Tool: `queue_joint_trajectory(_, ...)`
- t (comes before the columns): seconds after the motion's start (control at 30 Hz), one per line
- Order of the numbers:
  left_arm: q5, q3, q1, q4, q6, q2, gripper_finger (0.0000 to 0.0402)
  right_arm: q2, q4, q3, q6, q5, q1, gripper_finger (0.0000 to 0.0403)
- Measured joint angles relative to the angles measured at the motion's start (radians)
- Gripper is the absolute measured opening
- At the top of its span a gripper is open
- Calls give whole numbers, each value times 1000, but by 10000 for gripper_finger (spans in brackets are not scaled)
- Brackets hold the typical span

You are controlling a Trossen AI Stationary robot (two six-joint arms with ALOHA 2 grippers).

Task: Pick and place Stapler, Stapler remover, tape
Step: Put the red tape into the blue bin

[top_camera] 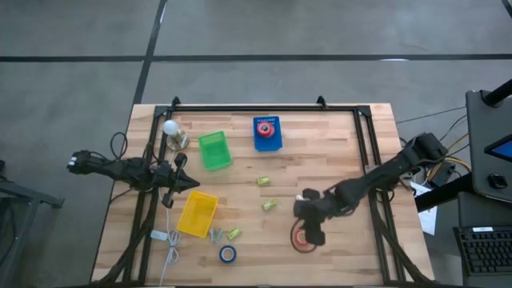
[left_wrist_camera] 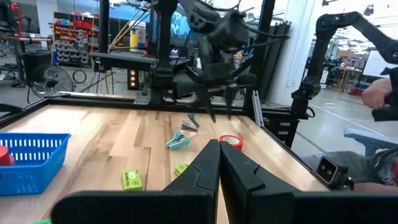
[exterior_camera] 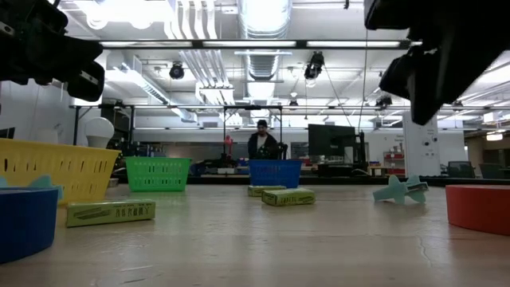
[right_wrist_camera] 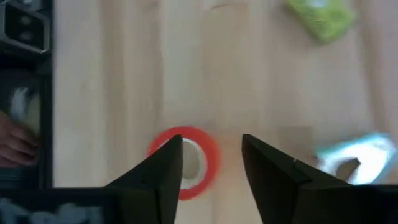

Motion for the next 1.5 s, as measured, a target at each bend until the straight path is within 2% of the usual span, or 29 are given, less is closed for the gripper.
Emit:
queue_joint_trajectory(0.23, 0, 0, 0, 0, 0, 0, 14, 78, 4, 8, 33, -2, 25, 195)
queue_joint_trajectory(0.53, 0, 0, 0, 0, 0, 0, 14, 141, -17, 6, 75, -34, 62, 196)
queue_joint_trajectory(0.83, 0, 0, 0, 0, 0, 0, 14, 184, -27, 3, 63, -22, 61, 188)
queue_joint_trajectory(1.07, 0, 0, 0, 0, 0, 0, 14, 201, -22, 1, 46, -23, 61, 156)
queue_joint_trajectory(1.5, 0, 0, 0, 0, 0, 0, 14, 197, -21, 0, 19, -22, 47, 48)
